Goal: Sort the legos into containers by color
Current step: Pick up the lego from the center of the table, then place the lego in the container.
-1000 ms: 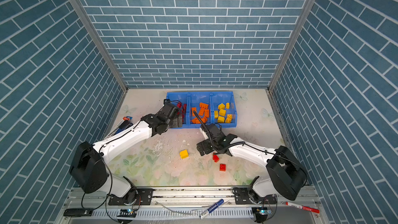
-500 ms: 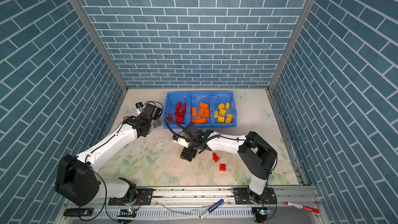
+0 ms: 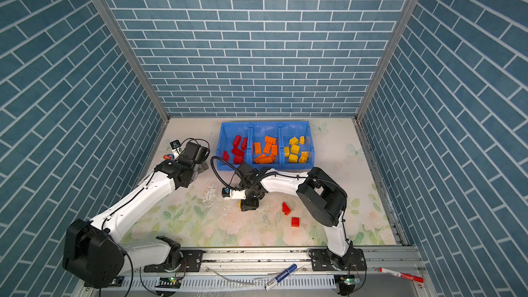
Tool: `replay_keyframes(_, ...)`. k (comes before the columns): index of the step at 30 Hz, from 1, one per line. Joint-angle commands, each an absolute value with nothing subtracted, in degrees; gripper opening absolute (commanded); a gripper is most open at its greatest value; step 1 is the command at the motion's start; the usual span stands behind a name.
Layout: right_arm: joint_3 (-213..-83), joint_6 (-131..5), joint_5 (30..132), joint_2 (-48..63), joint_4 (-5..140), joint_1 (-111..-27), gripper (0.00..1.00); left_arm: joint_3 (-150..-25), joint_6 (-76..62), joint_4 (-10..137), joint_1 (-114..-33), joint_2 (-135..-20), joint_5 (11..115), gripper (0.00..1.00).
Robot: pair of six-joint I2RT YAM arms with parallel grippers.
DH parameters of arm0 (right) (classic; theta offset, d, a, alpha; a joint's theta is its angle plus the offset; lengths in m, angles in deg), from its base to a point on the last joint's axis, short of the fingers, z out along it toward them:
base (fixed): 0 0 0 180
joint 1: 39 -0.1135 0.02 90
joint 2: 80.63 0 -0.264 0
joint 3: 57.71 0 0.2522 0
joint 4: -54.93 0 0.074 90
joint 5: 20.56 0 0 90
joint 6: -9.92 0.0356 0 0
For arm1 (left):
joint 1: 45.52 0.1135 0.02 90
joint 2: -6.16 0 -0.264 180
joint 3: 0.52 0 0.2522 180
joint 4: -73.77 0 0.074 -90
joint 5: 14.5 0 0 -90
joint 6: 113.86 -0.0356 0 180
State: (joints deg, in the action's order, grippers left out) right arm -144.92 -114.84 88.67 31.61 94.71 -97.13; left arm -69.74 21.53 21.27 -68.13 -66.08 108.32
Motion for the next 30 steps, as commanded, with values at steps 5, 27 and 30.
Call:
replay_keyframes(5,-146.57,-117.52,90.1,31.33,95.84,-97.37,0.34,-70.39,18.99,21.86,-67.81,-68.24,106.11,0.99)
replay_keyframes(27,-131.27,-96.17,83.15,8.92,75.33,-84.77,0.21,-67.02,12.8,36.58,-72.83,-65.86,101.49,0.99)
replay_keyframes(30,-127.72,-89.64,78.55,5.08,70.44,-80.64,0.21,-67.34,12.44,37.75,-73.46,-66.53,100.02,0.99)
